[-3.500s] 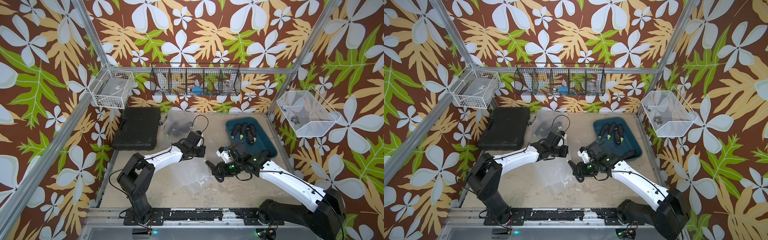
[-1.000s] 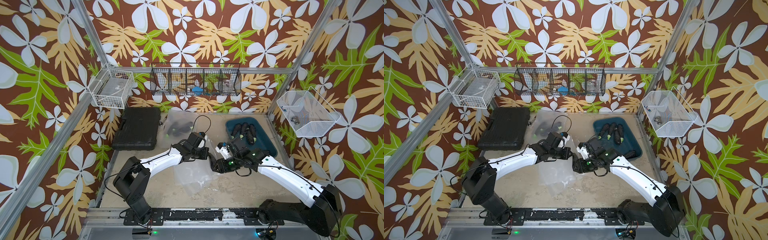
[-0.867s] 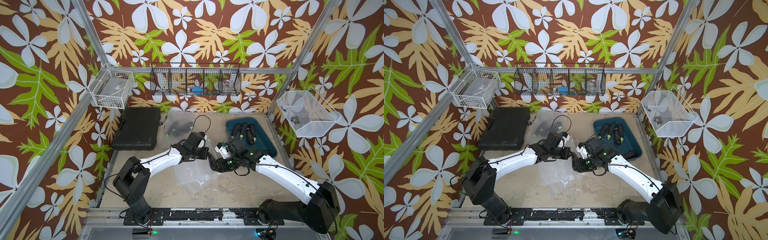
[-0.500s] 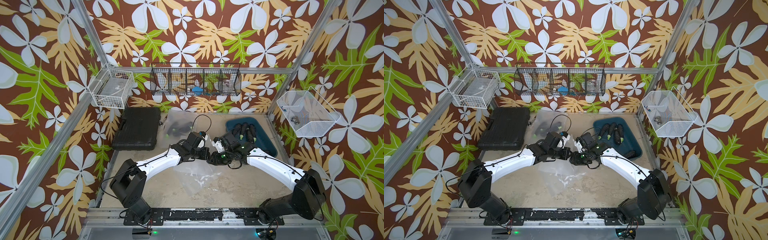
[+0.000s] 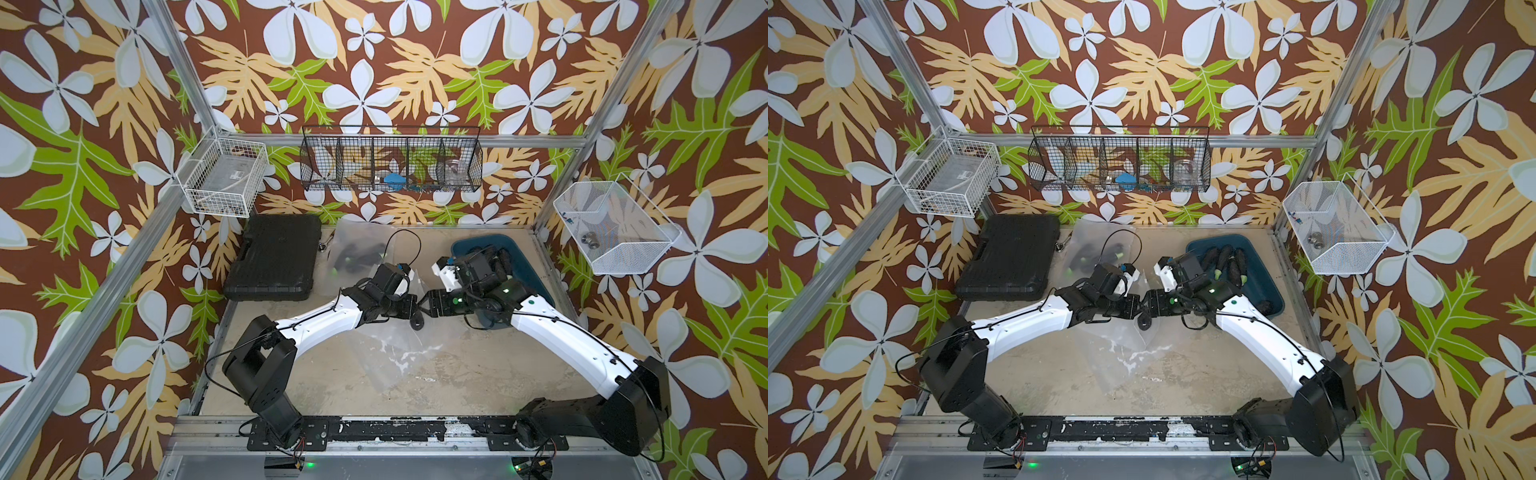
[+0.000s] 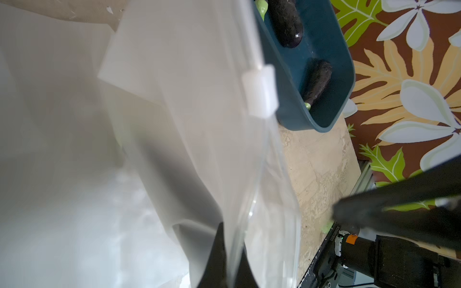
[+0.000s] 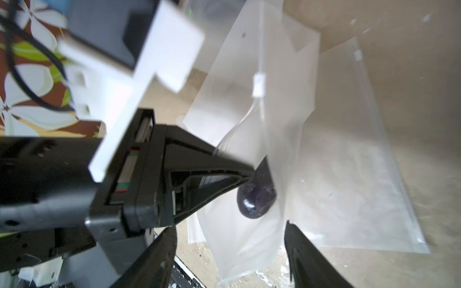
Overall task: Place the eggplant in a zip-top bag and seal the zipper
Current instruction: Place the eggplant in the zipper food storage bag, then pick up the eggplant from the basket.
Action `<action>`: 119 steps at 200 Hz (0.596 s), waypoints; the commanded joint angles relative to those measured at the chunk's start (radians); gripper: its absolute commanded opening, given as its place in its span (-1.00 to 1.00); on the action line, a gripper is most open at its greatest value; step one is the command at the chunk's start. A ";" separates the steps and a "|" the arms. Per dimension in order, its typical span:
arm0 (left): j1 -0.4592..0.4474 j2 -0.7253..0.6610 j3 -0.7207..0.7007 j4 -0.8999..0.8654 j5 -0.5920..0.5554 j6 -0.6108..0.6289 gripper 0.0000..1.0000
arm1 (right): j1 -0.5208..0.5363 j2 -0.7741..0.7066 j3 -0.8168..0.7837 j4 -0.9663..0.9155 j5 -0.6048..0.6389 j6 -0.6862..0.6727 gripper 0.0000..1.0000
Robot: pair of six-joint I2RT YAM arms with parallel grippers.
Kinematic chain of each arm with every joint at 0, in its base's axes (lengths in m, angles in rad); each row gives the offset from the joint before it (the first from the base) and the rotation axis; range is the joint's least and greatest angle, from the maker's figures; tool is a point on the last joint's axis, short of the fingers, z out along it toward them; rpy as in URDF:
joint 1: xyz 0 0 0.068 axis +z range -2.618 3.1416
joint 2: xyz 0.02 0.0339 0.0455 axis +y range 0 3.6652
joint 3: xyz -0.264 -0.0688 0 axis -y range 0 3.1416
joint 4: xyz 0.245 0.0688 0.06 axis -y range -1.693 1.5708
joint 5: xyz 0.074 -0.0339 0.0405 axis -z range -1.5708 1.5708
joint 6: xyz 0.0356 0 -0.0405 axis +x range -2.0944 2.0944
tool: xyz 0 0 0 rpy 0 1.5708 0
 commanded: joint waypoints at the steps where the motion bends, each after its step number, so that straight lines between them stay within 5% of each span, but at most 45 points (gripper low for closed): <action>1: 0.004 0.017 0.010 0.006 0.005 0.004 -1.00 | -0.075 -0.030 0.004 -0.040 0.003 -0.048 0.45; 53: 0.003 0.024 0.016 0.011 0.005 0.007 -1.00 | -0.393 0.016 -0.022 0.156 0.224 0.038 0.43; 119: 0.000 0.011 0.005 0.006 0.010 0.022 -1.00 | -0.472 0.339 0.040 0.224 0.558 0.004 0.38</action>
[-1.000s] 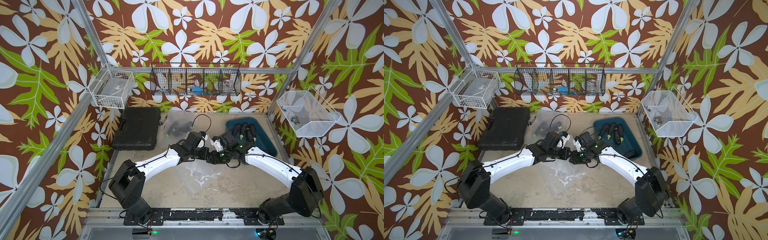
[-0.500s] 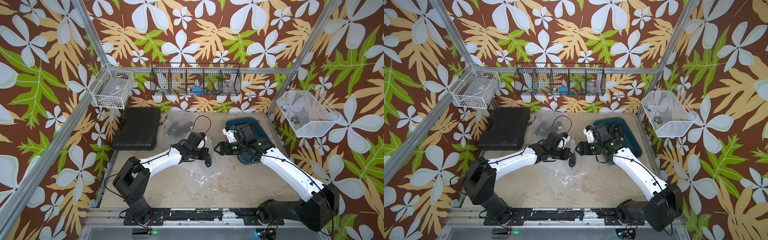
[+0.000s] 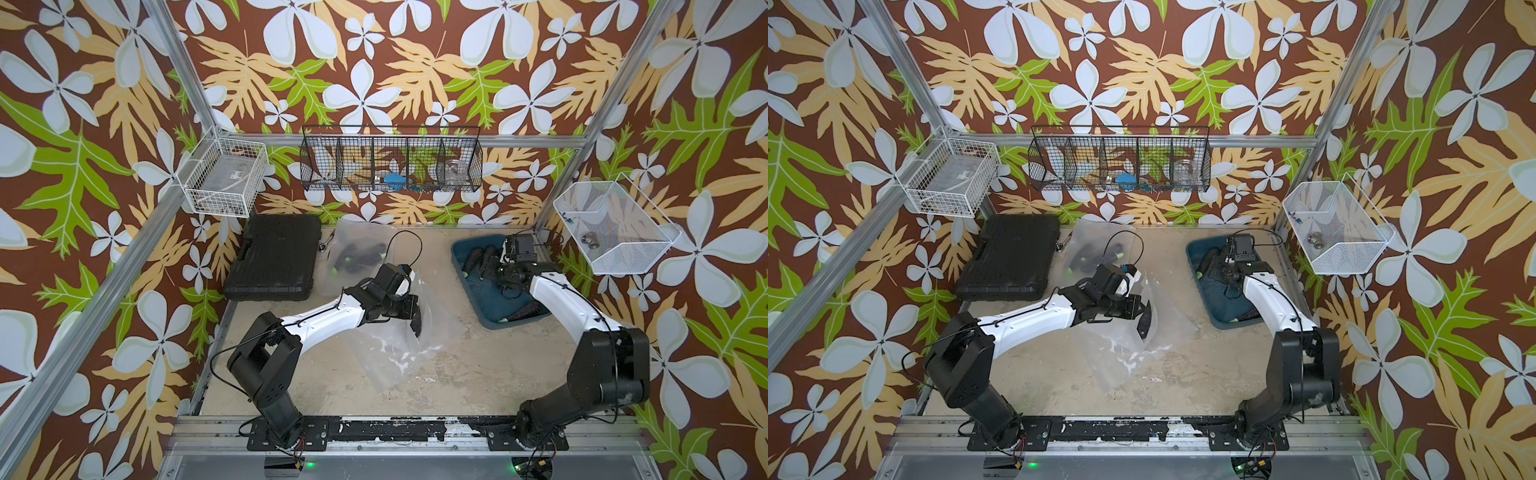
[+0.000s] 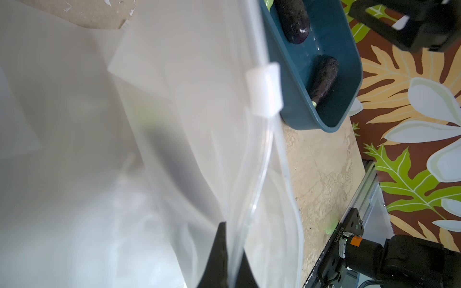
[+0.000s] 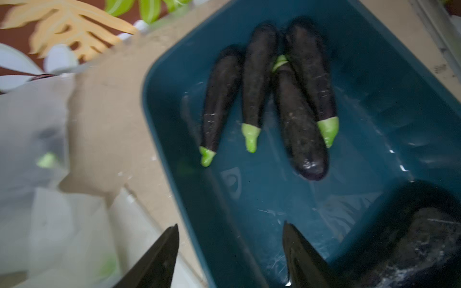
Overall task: Place the eggplant in a zip-top bag and seal the zipper
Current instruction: Pick up the eggplant from the basket.
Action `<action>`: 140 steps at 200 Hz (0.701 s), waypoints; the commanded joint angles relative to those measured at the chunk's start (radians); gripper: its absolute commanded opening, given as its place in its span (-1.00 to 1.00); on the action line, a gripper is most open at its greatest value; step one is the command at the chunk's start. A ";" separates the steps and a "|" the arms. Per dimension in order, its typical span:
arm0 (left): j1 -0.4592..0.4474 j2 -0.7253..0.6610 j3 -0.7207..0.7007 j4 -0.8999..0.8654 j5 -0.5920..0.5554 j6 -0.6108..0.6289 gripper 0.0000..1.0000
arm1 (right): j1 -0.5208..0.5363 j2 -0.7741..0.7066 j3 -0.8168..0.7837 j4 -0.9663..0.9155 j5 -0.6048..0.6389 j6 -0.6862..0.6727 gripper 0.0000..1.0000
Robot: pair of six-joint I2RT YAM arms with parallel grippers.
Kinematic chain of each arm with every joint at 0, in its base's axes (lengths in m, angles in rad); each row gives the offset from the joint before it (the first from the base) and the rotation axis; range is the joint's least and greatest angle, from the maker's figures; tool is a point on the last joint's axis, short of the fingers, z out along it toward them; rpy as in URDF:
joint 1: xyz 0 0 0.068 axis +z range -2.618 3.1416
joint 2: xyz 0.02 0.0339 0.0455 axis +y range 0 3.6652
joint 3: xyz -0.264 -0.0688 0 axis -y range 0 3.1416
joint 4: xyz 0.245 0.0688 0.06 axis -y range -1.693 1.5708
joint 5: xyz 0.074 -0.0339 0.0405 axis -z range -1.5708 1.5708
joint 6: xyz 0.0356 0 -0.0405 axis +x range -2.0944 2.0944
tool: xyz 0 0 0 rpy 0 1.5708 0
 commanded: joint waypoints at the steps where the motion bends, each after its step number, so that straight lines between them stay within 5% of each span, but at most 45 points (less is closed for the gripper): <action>1: -0.002 -0.008 -0.004 0.001 0.006 0.019 -1.00 | -0.009 0.062 0.000 0.037 0.178 -0.022 0.38; 140: -0.001 -0.004 -0.017 -0.010 0.006 0.058 -1.00 | -0.047 0.306 0.054 0.149 0.239 -0.162 0.21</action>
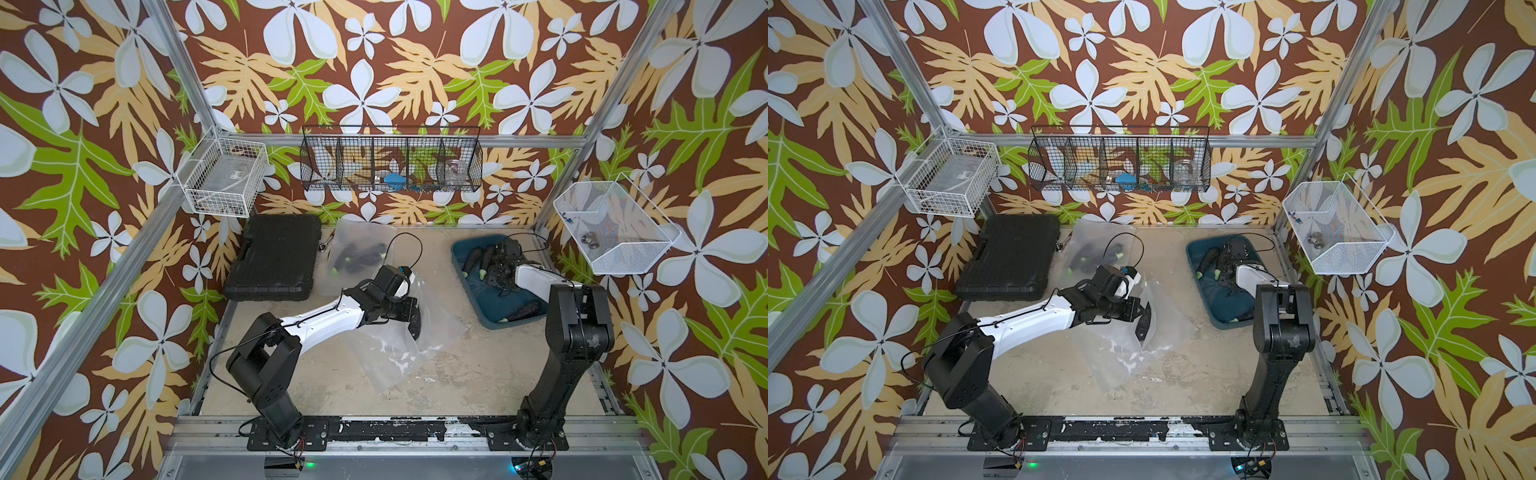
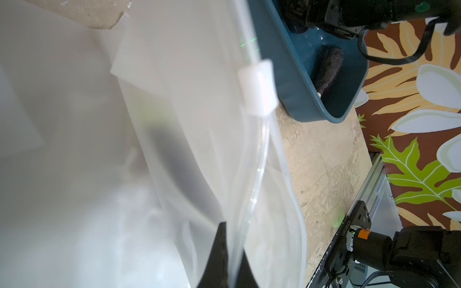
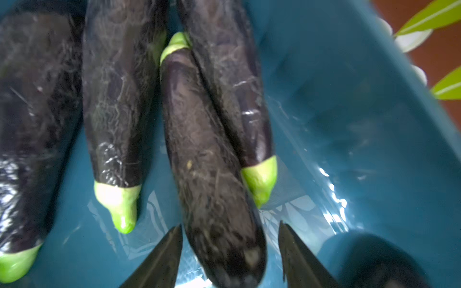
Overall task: Place the eggplant in a zip-top bag and seal the zipper
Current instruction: Pick up the eggplant from the basket.
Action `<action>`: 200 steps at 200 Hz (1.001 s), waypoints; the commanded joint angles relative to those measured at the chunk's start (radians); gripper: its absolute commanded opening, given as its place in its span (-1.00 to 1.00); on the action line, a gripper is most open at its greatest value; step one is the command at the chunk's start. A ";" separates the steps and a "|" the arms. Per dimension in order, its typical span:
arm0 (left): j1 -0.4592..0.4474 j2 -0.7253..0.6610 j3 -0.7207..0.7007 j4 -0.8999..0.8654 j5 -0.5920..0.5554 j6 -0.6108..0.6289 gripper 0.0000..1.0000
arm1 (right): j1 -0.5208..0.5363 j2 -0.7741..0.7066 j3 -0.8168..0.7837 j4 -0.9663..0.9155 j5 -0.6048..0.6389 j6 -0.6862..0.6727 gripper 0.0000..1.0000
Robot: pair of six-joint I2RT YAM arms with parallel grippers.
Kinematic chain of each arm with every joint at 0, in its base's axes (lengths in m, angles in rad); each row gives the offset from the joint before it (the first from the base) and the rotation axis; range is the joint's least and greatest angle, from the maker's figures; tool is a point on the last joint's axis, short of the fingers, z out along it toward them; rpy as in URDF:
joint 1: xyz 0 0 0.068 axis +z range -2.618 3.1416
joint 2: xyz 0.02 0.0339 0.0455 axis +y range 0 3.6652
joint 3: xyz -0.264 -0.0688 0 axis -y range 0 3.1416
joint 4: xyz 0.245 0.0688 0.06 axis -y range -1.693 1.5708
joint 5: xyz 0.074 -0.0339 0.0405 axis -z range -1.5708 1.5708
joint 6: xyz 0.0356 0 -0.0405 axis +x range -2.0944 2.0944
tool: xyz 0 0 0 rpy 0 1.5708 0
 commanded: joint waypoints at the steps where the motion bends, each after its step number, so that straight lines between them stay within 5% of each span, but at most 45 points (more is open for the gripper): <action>1: -0.001 0.002 0.000 -0.003 0.004 0.020 -1.00 | 0.001 0.000 -0.008 0.037 0.012 -0.028 0.21; 112: -0.001 -0.003 -0.007 0.001 -0.001 0.028 -1.00 | 0.004 -0.110 -0.045 -0.059 -0.022 -0.031 -0.29; 200: -0.002 0.010 -0.003 0.032 -0.009 0.010 -1.00 | 0.111 -0.555 -0.220 -0.153 -0.283 0.084 -0.34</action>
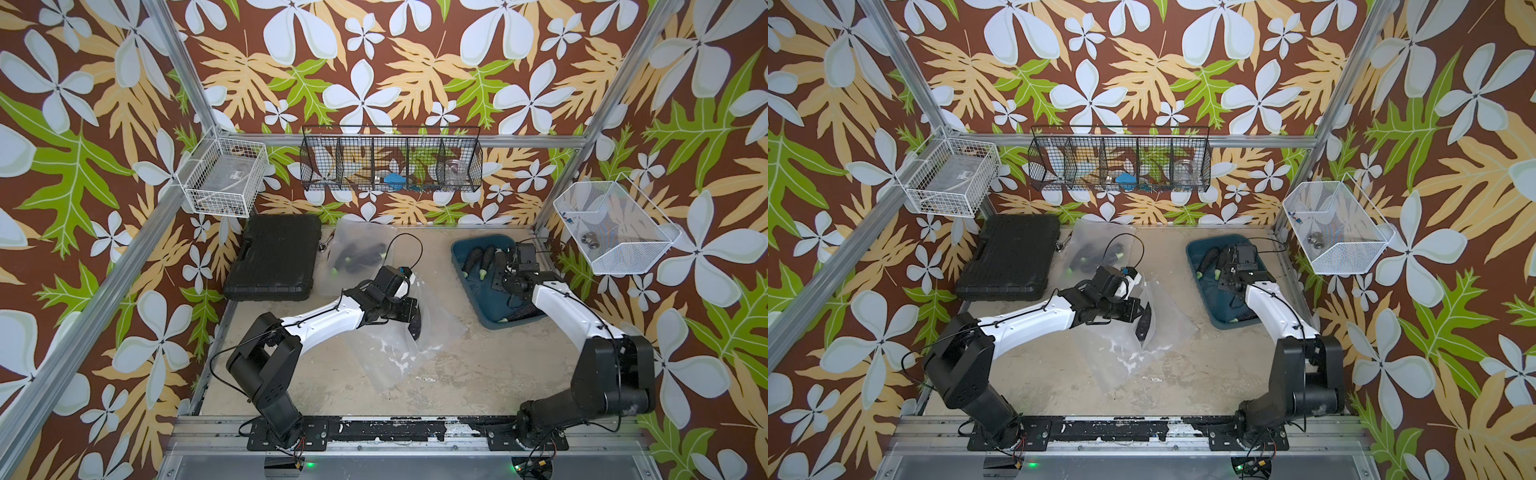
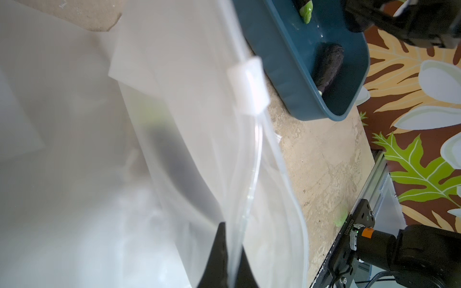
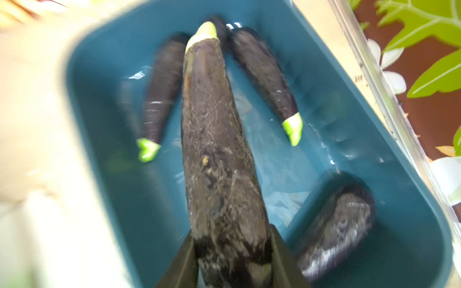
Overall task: Place the eggplant in a zip-top bag and seal the zipper
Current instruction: Pick up the eggplant from the basket, then place the eggplant in the zipper food storage bag.
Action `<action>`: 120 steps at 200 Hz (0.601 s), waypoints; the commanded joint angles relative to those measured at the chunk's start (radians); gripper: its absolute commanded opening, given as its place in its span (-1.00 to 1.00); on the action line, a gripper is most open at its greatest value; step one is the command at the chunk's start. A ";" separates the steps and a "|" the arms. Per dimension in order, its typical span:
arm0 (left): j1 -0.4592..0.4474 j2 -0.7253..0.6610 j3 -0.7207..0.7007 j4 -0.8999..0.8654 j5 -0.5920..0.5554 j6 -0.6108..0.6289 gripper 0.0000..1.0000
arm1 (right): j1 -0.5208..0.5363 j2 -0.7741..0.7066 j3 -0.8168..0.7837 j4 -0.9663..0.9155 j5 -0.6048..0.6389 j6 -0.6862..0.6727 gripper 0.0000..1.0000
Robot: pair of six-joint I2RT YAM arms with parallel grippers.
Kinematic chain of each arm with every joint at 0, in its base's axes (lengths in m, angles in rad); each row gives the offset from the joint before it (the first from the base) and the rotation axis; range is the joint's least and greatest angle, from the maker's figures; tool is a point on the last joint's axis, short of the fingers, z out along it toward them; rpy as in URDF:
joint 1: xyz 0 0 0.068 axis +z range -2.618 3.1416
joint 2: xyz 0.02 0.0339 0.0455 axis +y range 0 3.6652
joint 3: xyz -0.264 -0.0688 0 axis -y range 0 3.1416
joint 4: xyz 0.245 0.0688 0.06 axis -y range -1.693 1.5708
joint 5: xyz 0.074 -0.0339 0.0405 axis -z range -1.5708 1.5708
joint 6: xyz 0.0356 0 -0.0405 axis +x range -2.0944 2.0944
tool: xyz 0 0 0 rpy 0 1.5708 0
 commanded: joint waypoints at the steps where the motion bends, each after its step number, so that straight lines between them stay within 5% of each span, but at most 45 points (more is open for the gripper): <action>1: -0.002 0.008 0.003 0.023 -0.009 -0.004 -1.00 | 0.036 -0.076 -0.021 -0.044 -0.135 0.052 -0.34; 52: 0.000 0.019 0.011 0.035 -0.035 -0.018 -1.00 | 0.201 -0.279 -0.065 -0.079 -0.385 0.104 -0.39; 120: 0.024 0.038 0.027 0.040 -0.038 -0.027 -1.00 | 0.245 -0.374 -0.133 -0.205 -0.614 0.082 -0.40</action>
